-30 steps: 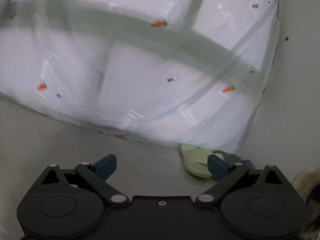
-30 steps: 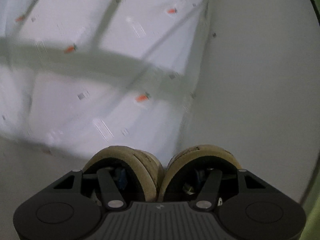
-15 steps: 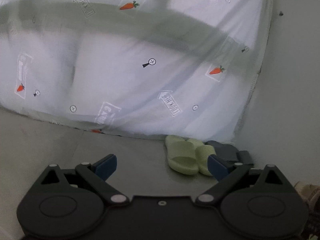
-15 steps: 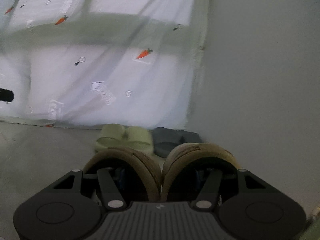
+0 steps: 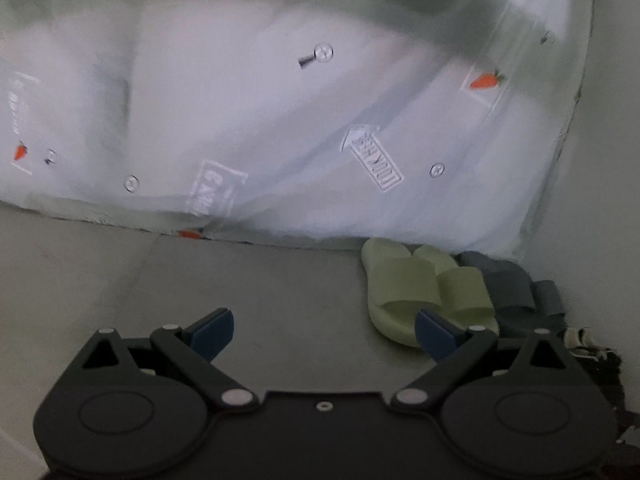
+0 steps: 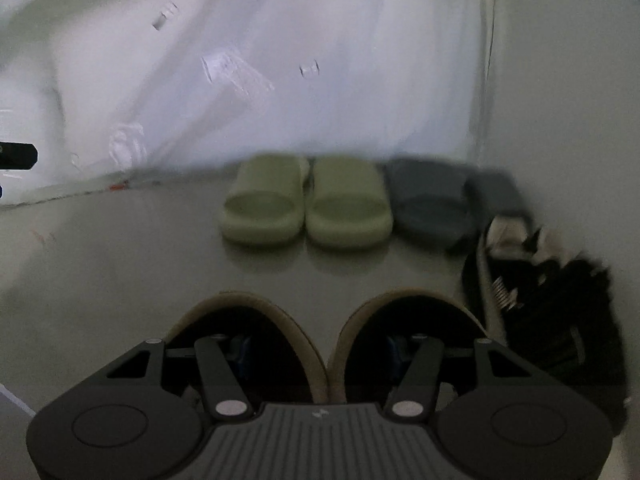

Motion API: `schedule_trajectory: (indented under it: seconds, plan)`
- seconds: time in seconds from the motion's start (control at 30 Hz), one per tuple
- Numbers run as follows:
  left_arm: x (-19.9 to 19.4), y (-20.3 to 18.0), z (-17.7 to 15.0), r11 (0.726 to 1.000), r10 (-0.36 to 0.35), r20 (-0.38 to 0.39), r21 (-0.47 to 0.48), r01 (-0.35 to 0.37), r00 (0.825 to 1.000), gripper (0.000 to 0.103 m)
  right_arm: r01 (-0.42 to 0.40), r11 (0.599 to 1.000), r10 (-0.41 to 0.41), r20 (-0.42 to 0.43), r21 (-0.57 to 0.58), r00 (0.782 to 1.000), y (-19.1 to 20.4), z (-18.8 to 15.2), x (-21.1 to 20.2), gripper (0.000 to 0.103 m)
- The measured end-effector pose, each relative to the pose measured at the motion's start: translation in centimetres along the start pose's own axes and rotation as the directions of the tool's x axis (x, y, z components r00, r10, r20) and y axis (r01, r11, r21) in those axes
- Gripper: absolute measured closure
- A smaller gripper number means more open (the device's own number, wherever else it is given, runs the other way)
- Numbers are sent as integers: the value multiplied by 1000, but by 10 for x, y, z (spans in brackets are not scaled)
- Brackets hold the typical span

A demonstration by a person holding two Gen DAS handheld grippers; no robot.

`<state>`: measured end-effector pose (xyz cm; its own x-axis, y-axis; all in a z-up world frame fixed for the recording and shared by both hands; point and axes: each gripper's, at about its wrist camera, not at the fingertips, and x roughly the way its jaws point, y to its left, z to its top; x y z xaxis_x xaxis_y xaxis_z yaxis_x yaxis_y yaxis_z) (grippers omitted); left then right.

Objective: Organize scattered shoes
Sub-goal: 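Carry the beige sneaker pair with the right tool toward the green slides, then lower the sneakers in front of the green slides and open the right tool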

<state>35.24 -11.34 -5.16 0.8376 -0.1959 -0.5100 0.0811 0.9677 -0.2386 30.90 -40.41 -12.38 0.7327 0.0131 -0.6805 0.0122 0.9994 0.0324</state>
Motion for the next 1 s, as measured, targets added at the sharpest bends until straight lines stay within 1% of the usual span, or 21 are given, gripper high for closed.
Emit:
schedule_trajectory:
  seconds: [0.13,0.27,0.37,0.63,0.8,0.87,1.0]
  plan:
    - [33,-9,2,999,-32,-33,2,33,999,5,7,999,-5,-42,36,999,-7,8,32,44]
    - [51,-15,3,999,-49,-51,9,50,997,5,-3,1000,2,-43,-14,999,-5,16,45,43]
    - [59,-16,2,998,-56,-60,4,56,997,5,-25,999,23,-40,-36,999,-7,26,60,43]
    - [56,-14,3,999,-47,-58,0,47,997,5,-73,992,69,-40,-101,997,-17,56,97,42]
    - [52,-11,7,999,-37,-41,-6,37,998,5,-76,992,71,-53,-104,996,-23,73,115,40]
    - [50,-10,9,999,-35,-34,-7,35,999,5,-76,991,69,-68,-114,995,-23,77,119,38]
    - [46,-10,11,999,-31,-24,-9,31,999,5,-68,992,55,-115,-105,992,-23,84,121,38]
